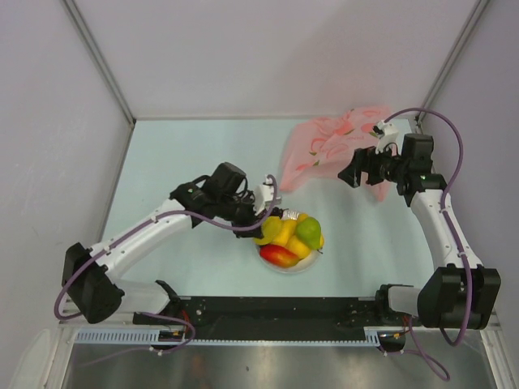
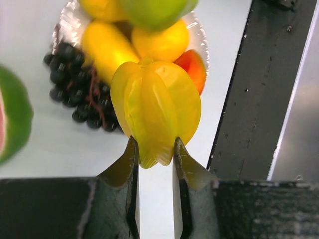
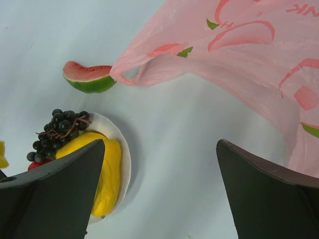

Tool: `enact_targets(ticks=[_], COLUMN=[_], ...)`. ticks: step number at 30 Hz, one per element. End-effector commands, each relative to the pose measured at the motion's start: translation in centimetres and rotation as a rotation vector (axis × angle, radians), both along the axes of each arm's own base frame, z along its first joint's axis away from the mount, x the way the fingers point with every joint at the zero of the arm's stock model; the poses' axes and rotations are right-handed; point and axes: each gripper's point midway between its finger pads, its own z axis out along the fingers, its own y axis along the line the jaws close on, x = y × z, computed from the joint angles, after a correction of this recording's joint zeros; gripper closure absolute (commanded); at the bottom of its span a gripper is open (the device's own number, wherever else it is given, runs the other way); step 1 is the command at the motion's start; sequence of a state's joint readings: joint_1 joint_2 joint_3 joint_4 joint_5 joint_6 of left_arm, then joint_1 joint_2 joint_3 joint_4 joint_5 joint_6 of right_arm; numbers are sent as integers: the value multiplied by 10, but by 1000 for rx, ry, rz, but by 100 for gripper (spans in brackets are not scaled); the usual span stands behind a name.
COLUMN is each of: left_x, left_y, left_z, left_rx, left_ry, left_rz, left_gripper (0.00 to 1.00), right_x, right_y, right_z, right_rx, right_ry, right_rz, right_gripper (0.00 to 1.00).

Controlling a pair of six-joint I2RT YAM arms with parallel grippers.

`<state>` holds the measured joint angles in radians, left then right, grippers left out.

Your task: Take the fake fruits out of the plastic bag

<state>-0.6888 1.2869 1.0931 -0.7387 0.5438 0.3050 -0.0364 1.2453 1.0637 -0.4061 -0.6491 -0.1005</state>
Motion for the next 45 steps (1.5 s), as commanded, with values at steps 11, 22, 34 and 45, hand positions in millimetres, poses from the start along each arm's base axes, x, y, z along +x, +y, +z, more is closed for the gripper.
enact_targets(ticks=[11,22,34,45], left_x=[28,13,28,171], left_y=[-54,-50,-63,51], left_z=[-1,-19,33,41], left_rx=[84,127,46,-104], left_ry=[-130,-73,-150,103], left_rz=[-98,-105,-79,666], left_gripper=[90,73,28,22], right_x=[0,3,11,4], right_y=[-3,-5,-3,-1], right_z=[13,8,10,14], right_rx=[19,35,57,50], right_ry=[-47,-31,-49,-49], right_rz=[5,5,12,31], right_gripper=[0,0,0,0])
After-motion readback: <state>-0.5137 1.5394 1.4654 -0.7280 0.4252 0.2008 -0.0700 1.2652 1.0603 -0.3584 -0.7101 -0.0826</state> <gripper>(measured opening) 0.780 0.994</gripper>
